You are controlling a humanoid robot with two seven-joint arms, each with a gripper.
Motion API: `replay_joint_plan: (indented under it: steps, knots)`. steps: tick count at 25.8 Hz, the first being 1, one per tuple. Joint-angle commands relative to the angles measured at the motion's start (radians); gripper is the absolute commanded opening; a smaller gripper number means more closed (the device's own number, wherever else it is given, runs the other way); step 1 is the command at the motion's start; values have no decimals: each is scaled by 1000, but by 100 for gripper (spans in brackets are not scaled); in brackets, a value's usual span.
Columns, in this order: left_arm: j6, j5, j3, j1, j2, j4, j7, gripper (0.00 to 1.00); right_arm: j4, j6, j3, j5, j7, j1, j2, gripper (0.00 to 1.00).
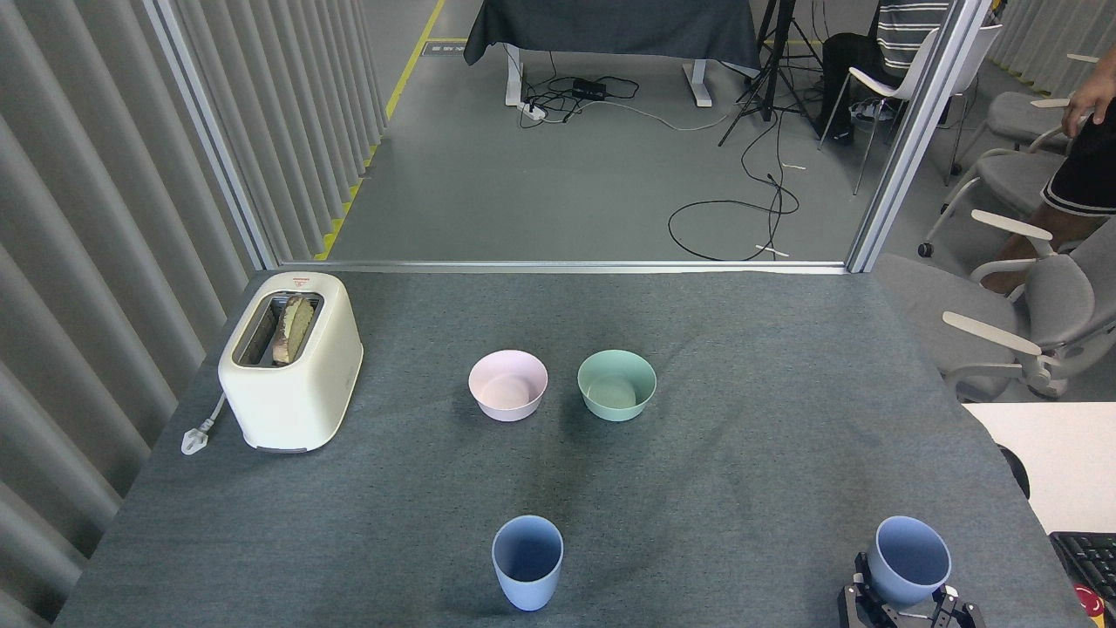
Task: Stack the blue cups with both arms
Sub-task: 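Lift the blue cup with the right gripper and carry it over the centered cup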
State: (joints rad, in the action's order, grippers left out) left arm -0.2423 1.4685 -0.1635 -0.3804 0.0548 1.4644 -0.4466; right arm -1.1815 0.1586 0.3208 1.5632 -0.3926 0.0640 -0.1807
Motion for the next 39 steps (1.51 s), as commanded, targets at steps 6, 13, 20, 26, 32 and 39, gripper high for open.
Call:
replay_joint_plan:
  steps: [6,13,20,26,32,39]
  knots:
    - [0,0,-1,0,-1,-1,-4,100,-67,-113,-261,35,144,-193,52,66]
    - [0,-2,-2,2,-4,-4,-6,100,-142,-198,-652,120,175,-254,240,67]
    - [0,0,-1,5,-6,-1,-6,100,-265,-192,-753,172,175,-64,260,68]
    - [1,0,-2,11,-9,-4,-6,100,-267,-191,-752,172,169,-4,260,69]
    - [0,0,-2,11,-7,-1,-6,100,-260,-189,-752,169,169,-1,259,69]
    - [0,0,-1,11,-7,-1,-6,100,-213,-192,-740,164,146,-6,257,69]
